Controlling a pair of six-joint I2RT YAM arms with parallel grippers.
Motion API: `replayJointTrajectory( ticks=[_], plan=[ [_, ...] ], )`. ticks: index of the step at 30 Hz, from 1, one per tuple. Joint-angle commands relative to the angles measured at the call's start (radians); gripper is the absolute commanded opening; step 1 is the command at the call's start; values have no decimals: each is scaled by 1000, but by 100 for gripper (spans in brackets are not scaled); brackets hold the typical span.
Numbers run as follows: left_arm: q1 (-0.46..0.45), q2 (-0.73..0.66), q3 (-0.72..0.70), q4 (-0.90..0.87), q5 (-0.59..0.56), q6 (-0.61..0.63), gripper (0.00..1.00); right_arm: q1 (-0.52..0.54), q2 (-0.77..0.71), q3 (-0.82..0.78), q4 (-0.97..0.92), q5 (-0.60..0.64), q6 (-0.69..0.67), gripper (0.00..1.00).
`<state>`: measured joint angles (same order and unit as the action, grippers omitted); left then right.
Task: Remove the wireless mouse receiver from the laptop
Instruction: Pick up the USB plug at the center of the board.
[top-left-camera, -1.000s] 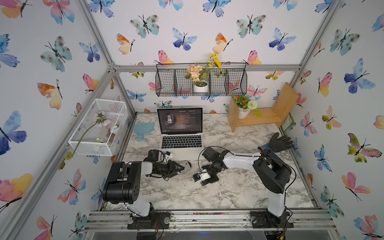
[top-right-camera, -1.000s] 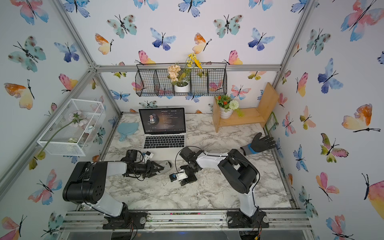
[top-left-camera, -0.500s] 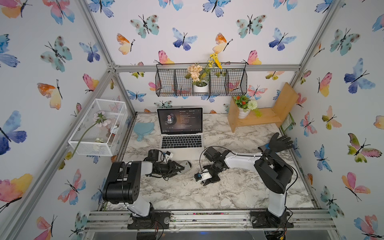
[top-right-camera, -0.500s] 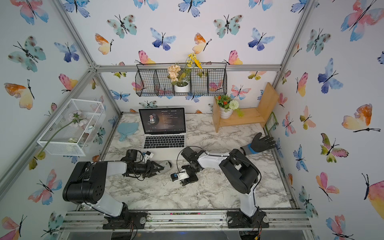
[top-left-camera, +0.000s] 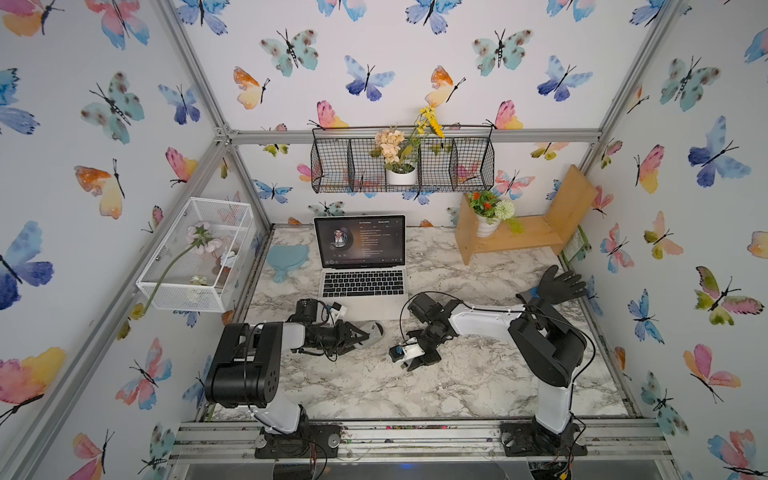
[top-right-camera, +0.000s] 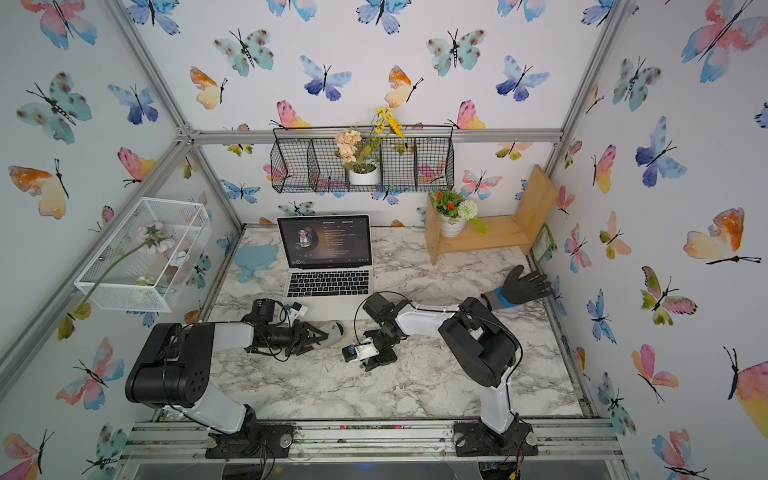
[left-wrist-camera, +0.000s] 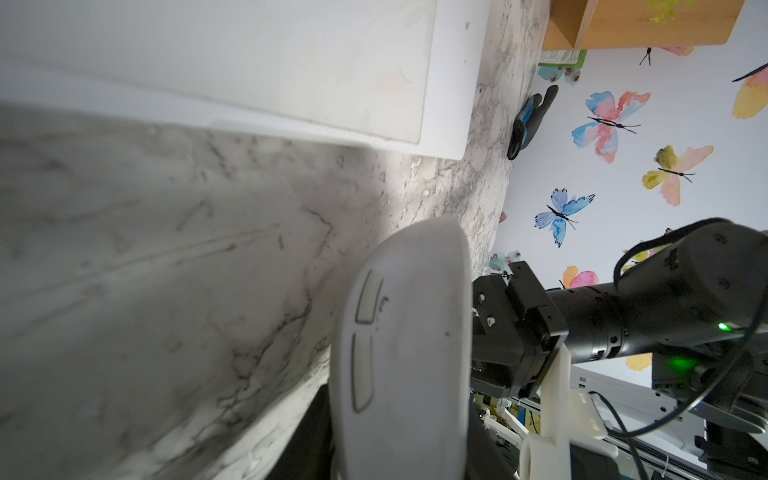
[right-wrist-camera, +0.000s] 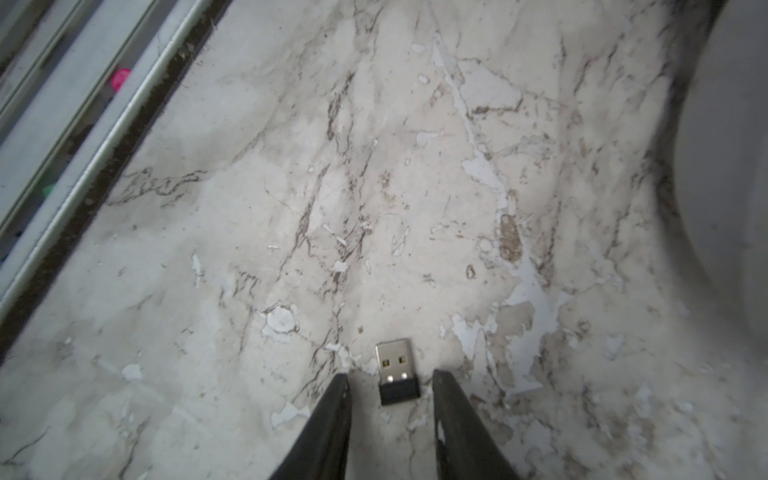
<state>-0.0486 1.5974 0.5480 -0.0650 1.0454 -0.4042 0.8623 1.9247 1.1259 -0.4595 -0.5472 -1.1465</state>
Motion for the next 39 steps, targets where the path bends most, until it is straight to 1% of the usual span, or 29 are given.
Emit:
replayJointTrajectory(
  ticks=[1, 6, 9, 14, 39],
  plan=[
    [-7, -1, 27, -3, 54, 18, 3, -8, 45, -1, -66, 21, -15, 33],
    [-12, 10, 25, 2, 57, 20, 3, -7, 53, 0, -62, 18, -12, 33],
    [-14, 12, 24, 7, 60, 20, 2, -6, 52, -5, -42, 18, -4, 37],
    [-16, 12, 22, 10, 61, 19, 2, -6, 59, -3, -36, 22, -4, 37],
    [-19, 10, 14, 30, 80, 5, 2, 12, 74, 2, -68, 1, -16, 29]
  ],
)
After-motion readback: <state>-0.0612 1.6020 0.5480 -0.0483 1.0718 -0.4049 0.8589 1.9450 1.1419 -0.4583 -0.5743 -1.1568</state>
